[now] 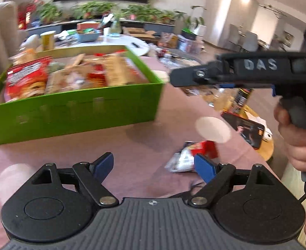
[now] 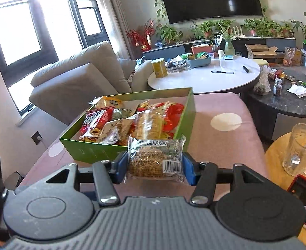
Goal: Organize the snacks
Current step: 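Grasp the red-and-white snack bag with the left gripper while the right holds the granola bar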
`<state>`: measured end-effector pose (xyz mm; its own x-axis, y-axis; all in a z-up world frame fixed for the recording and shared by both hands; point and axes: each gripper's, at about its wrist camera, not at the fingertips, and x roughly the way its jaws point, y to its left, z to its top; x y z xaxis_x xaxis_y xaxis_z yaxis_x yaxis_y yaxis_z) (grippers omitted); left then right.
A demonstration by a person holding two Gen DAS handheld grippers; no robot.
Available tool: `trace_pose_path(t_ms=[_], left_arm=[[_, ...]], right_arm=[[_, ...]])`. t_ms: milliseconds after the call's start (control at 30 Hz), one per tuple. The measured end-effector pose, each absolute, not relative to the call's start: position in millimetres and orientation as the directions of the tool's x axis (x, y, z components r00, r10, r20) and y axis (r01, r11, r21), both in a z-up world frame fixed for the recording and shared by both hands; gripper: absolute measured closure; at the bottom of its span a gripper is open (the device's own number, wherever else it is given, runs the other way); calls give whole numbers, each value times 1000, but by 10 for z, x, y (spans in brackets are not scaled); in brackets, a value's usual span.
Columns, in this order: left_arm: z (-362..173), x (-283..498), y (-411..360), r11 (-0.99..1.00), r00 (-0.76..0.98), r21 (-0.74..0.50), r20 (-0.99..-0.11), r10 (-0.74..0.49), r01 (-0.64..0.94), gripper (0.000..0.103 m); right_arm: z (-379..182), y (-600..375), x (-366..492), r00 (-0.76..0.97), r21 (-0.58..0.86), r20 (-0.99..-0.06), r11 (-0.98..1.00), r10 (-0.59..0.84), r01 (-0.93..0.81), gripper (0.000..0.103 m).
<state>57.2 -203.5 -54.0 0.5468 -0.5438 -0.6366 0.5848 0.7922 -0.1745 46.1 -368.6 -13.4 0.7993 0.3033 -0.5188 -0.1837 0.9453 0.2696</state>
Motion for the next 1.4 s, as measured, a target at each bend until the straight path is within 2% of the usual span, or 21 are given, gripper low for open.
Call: trace_pose_path(t_ms=[200,367,400,533,633,1000,1100,1233,1300,1367,1400], left_arm=[[-606,516,-2365,744,497,-176,-643,-582,644,19],[-695,577,-2542,749,494,-156,-663,-563,644,19],[-716,594,-2564,752,494,-157,-665,-560,640,21],[-748,596,-2583,741,490,-141,-667,-561,657,44],[-720,582,-2516,738,473,-156,-677,-565,657,55],[-594,511,-1944,810,573,-97,-659,-488,578,58],[-546,539,-1788,833,604,-99,-643,-471,544,64],[-496,563,-1662,842,622,-104,-627,-468,529,65],[-506,544,-1634,839,614,-103,-635,-469,534,61],[-550,526,-1616,843,616,-100,-638,-462,528,31],[-583,515,-1609,846,618,-93,-643,-453,525,28]], right_arm=[[-232,-3796,471,793,273,-539,950,284,-155,32],[-300,-3789,501,784,277,-549,948,289,-155,32],[-307,-3791,497,782,275,-551,948,292,-160,32],[-325,-3738,477,774,254,-559,950,298,-182,32],[-339,-3725,458,772,255,-561,949,299,-183,32],[-271,-3593,382,771,259,-565,950,296,-175,32],[-243,-3520,368,769,256,-565,950,298,-180,32],[-213,-3420,365,768,247,-568,951,297,-185,32],[-208,-3398,360,769,242,-571,954,288,-177,32],[-215,-3387,355,769,241,-574,956,281,-169,32],[-224,-3393,351,767,243,-578,956,280,-165,32]])
